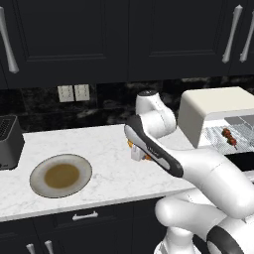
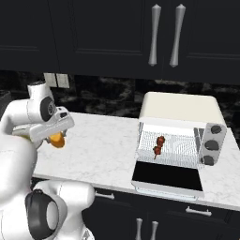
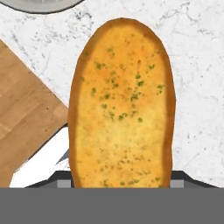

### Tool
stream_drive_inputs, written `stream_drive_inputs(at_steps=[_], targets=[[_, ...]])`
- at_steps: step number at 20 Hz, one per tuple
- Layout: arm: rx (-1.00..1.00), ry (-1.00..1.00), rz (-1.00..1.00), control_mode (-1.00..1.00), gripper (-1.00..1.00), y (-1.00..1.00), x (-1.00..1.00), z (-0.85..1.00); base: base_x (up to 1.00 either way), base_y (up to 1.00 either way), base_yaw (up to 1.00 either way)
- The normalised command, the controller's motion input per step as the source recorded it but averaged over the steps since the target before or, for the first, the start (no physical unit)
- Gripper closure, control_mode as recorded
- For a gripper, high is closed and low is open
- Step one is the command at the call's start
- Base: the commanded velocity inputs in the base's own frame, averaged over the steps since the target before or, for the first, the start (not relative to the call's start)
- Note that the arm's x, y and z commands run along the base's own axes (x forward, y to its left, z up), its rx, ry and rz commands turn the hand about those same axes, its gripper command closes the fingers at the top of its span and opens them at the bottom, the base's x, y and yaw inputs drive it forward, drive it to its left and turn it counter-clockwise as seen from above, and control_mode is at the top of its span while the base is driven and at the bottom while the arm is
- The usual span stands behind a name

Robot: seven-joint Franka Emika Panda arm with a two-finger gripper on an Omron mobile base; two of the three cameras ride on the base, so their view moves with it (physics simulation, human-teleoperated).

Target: Pick up the kebab skewer and baguette bread, and place them inside the toaster oven. Close the toaster oven door and start by setting the timer.

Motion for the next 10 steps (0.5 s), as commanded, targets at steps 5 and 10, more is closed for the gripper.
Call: stream_drive_inputs(at_steps=[5, 10], targets=[[0.00, 0.00, -0.29, -1.00, 1.00, -1.00, -0.25, 0.26, 0.00, 0.00, 0.00], [0.00, 0.02, -0.30, -1.00, 1.00, -1.00, -0.07, 0.20, 0.00, 0.00, 0.00]])
